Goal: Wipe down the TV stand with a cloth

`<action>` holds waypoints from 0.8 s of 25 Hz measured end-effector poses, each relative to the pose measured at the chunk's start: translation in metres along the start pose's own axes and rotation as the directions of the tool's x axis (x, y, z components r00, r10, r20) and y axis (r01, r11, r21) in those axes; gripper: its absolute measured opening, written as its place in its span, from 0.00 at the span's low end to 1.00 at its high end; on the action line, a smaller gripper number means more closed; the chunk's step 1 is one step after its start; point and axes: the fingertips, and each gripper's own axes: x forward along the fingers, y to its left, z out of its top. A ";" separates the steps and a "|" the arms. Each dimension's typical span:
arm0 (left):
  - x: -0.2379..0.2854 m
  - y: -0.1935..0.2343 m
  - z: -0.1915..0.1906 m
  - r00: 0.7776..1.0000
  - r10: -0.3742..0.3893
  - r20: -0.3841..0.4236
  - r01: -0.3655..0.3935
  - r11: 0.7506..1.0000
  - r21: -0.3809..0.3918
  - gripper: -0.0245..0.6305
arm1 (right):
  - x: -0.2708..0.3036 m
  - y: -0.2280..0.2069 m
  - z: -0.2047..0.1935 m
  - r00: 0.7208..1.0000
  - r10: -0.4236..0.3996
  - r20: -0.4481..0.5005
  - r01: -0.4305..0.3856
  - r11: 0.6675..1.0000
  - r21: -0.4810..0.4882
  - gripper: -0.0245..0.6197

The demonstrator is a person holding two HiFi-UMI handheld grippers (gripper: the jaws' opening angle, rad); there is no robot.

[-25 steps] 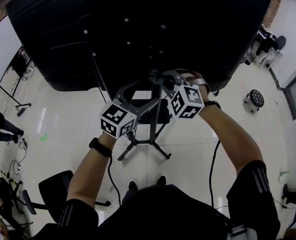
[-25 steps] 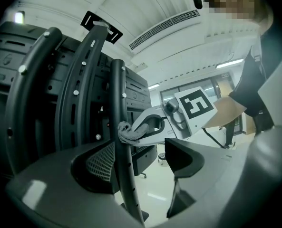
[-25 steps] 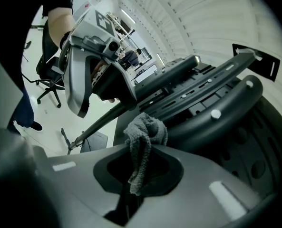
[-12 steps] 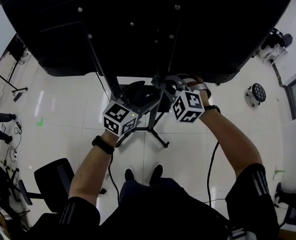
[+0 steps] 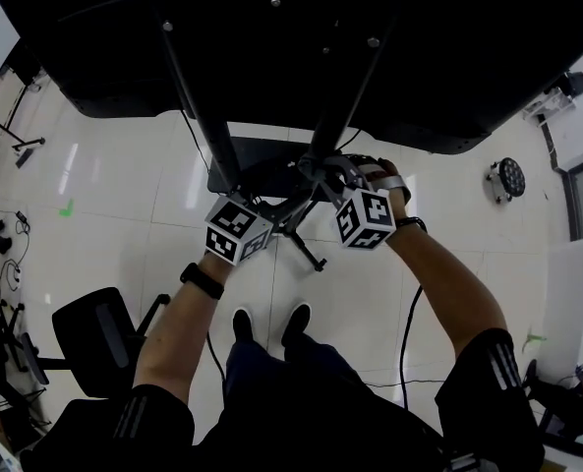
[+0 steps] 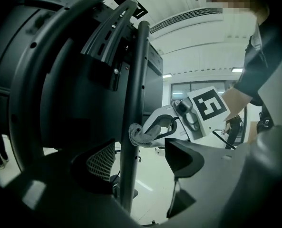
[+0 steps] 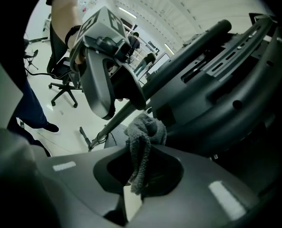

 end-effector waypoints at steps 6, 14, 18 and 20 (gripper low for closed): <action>0.005 0.018 -0.048 0.999 0.004 -0.043 -0.005 1.000 -0.031 0.58 | 0.033 0.032 -0.018 1.000 0.006 -0.014 -0.005 1.000 0.027 0.07; 0.023 0.035 -0.117 0.992 -0.006 -0.127 -0.002 0.998 -0.064 0.58 | 0.077 0.087 -0.053 0.997 0.051 -0.054 -0.048 0.997 0.056 0.07; 0.033 0.042 -0.156 0.983 -0.025 -0.180 0.011 0.997 -0.078 0.58 | 0.101 0.117 -0.071 0.995 0.076 -0.072 -0.069 0.994 0.089 0.07; 0.038 0.045 -0.175 0.977 -0.047 -0.209 0.027 0.995 -0.093 0.58 | 0.115 0.131 -0.080 0.993 0.083 -0.083 -0.074 0.993 0.096 0.07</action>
